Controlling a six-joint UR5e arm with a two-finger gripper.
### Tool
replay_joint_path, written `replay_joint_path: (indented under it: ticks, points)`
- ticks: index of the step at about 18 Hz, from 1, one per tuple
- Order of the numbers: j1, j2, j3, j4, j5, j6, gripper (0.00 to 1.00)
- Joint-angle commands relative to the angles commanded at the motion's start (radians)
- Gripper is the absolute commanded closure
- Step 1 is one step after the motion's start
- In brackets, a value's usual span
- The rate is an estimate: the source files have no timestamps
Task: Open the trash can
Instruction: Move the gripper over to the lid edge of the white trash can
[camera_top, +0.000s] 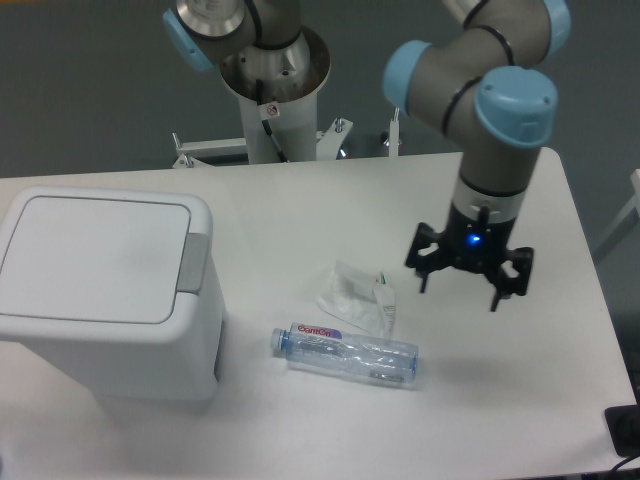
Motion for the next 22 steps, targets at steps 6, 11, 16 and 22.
replay_joint_path:
  ticks: [6,11,16,22]
  points:
    - [-0.085,0.002,0.105,-0.092,-0.126,-0.149,0.0]
    - [-0.131,0.061,0.079,-0.166,-0.153,-0.152,0.0]
    - [-0.175,0.112,0.04,-0.216,-0.184,-0.197,0.0]
    - [-0.186,0.12,0.039,-0.215,-0.184,-0.208,0.0]
